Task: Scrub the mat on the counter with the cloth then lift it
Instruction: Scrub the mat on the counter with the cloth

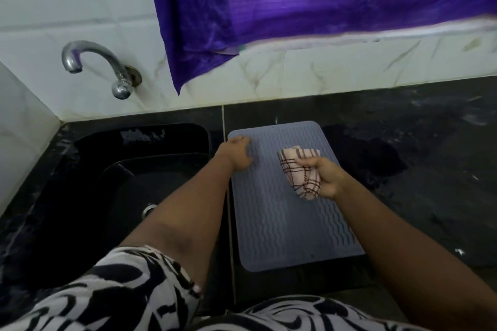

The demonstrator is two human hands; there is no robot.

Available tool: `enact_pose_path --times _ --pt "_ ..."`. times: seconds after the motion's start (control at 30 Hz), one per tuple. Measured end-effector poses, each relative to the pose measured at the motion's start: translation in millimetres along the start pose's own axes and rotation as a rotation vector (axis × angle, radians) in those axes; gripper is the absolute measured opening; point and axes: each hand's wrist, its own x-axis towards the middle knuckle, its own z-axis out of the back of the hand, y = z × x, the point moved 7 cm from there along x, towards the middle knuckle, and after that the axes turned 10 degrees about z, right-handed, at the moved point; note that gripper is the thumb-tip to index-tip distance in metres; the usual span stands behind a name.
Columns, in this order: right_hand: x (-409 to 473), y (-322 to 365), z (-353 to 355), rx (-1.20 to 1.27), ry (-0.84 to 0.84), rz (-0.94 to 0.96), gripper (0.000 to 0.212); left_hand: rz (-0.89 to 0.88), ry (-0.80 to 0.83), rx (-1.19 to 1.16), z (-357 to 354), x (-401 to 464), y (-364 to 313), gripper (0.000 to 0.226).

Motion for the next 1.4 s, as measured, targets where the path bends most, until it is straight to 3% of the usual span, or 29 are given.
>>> enact_pose_path --times 0.1,0.17,0.23,0.33,0.43,0.5,0.63,0.77,0.97,1.03,1.1,1.17,1.23,1.3,1.4 --pt "38 30 -20 -0.028 0.023 0.059 0.034 0.017 0.182 0.185 -1 20 -1 0.127" --pt "63 55 -39 -0.179 0.017 0.151 0.031 0.039 0.203 0.251 0 33 0 0.144" --pt "92 81 -57 -0.509 -0.014 0.32 0.031 0.034 0.215 0.273 -5 44 1 0.152" --pt "130 107 -90 -1.305 -0.036 0.592 0.034 0.019 0.303 0.257 -27 55 14 0.156" --pt "169 80 -91 -1.718 0.016 0.515 0.06 0.037 0.349 0.224 -42 65 27 0.163" --pt "182 47 -81 -1.909 0.002 0.425 0.06 0.063 0.362 0.235 -46 71 29 0.168" --pt "193 37 -73 -1.915 -0.068 0.511 0.047 0.093 0.389 0.236 -49 77 32 0.173" --pt "174 29 -61 -1.859 0.046 0.469 0.042 0.108 0.398 0.243 -46 77 30 0.173" --pt "65 -18 -46 -1.711 0.276 0.491 0.05 0.147 0.395 0.283 -45 75 26 0.168" --pt "42 -26 -42 -1.673 0.373 0.416 0.043 0.156 0.409 0.278 -44 76 27 0.169" --pt "42 -21 -43 -1.651 0.437 0.197 0.03 0.164 0.405 0.277 -43 75 27 0.169" --pt "56 7 -56 -1.485 0.377 0.104 0.014 0.169 0.387 0.283 -40 73 24 0.163" --pt "90 51 -71 -1.382 0.191 0.271 0.011 0.171 0.365 0.283 -40 73 25 0.157" --pt "126 74 -85 -1.473 0.055 0.453 0.023 0.154 0.409 0.292 -39 71 26 0.16" --pt "158 49 -87 -1.734 0.029 0.45 0.047 0.16 0.435 0.295 -39 71 27 0.163"
